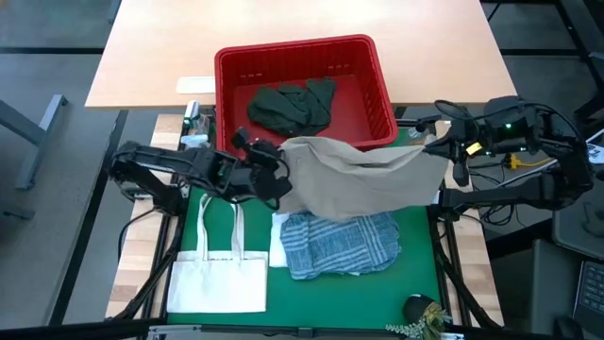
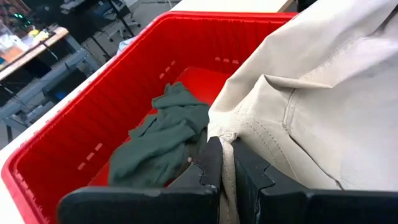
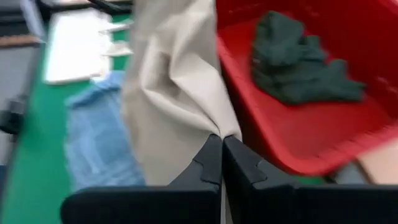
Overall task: Fold Laundry from Bin
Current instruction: Fold the light brown shorts
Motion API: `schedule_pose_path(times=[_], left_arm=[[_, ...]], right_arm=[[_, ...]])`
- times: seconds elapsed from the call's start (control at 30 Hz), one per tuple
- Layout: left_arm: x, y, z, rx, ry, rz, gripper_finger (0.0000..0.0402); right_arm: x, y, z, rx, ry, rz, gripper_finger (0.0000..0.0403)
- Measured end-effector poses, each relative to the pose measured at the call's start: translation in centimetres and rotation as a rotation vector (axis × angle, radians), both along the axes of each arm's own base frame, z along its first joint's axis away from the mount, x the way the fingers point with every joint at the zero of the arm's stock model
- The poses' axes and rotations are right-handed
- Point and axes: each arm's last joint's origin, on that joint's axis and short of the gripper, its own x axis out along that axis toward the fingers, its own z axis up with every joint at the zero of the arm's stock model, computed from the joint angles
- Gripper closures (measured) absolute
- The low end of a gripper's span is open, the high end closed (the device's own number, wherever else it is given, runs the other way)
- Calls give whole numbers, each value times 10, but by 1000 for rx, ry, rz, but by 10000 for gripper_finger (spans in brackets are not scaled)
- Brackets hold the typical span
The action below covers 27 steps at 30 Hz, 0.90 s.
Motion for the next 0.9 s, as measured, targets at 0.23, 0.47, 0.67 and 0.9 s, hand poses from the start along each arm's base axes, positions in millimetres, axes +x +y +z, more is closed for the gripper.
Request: schedule_pose_path(times=[0.23, 0.47, 0.67, 0.9], left_arm=[[24, 10, -5, 44, -2, -14, 392], [25, 3, -9, 25, 52, -87, 392], [13, -23, -25, -14, 182, -188, 392], [0, -61, -28, 24, 235, -316, 392]], right_arm=[[-13, -3, -9, -107, 160, -144, 398], [-16, 2, -9, -4, 123, -77, 398], [-21, 7, -22, 163, 117, -8, 398], [-25, 11, -55, 324, 192, -41, 398]])
